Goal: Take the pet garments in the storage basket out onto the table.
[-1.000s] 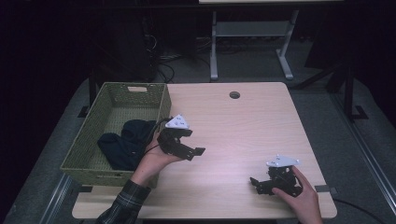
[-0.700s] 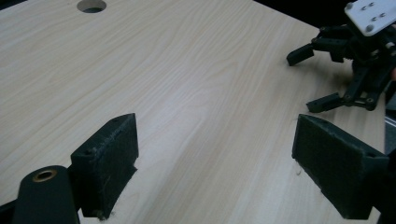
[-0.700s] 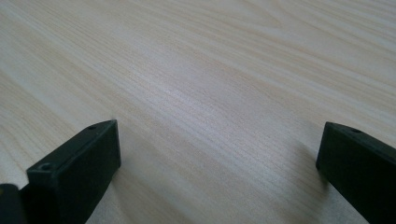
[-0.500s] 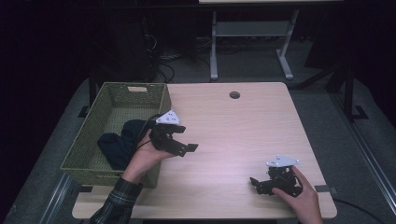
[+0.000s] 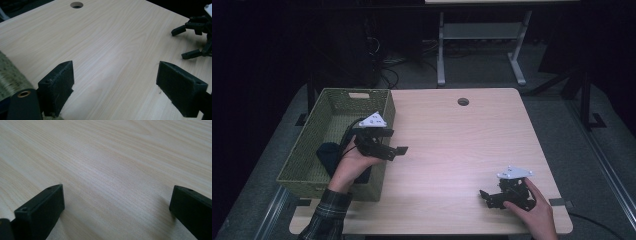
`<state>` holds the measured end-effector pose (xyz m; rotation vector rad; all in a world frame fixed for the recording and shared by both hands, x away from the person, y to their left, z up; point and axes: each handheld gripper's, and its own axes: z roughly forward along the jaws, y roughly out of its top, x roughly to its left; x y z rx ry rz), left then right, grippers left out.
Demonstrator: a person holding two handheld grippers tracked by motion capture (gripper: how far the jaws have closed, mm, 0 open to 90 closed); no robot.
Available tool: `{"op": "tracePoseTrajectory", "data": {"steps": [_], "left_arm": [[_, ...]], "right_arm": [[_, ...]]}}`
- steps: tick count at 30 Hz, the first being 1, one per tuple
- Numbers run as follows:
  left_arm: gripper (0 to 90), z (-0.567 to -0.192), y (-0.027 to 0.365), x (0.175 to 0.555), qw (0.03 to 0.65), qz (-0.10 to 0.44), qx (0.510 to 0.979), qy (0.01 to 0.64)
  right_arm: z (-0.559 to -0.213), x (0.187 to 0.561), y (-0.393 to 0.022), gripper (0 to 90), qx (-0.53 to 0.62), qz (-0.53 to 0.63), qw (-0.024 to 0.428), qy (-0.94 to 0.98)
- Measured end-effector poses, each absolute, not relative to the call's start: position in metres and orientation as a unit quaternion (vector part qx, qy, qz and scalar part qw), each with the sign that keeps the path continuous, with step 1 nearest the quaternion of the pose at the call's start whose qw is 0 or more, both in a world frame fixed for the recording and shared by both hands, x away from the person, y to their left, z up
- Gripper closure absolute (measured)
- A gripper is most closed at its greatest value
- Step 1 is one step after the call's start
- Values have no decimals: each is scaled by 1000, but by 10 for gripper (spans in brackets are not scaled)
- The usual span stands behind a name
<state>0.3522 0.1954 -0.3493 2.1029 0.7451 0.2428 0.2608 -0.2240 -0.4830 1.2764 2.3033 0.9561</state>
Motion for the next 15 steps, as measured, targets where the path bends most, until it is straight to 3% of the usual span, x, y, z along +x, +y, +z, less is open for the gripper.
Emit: {"op": "tracePoseTrajectory", "data": {"steps": [15], "left_arm": [[143, -344, 239, 353, 429, 128, 831, 332]], "right_arm": [[-483, 261, -224, 0, 449, 337, 169, 810]]}}
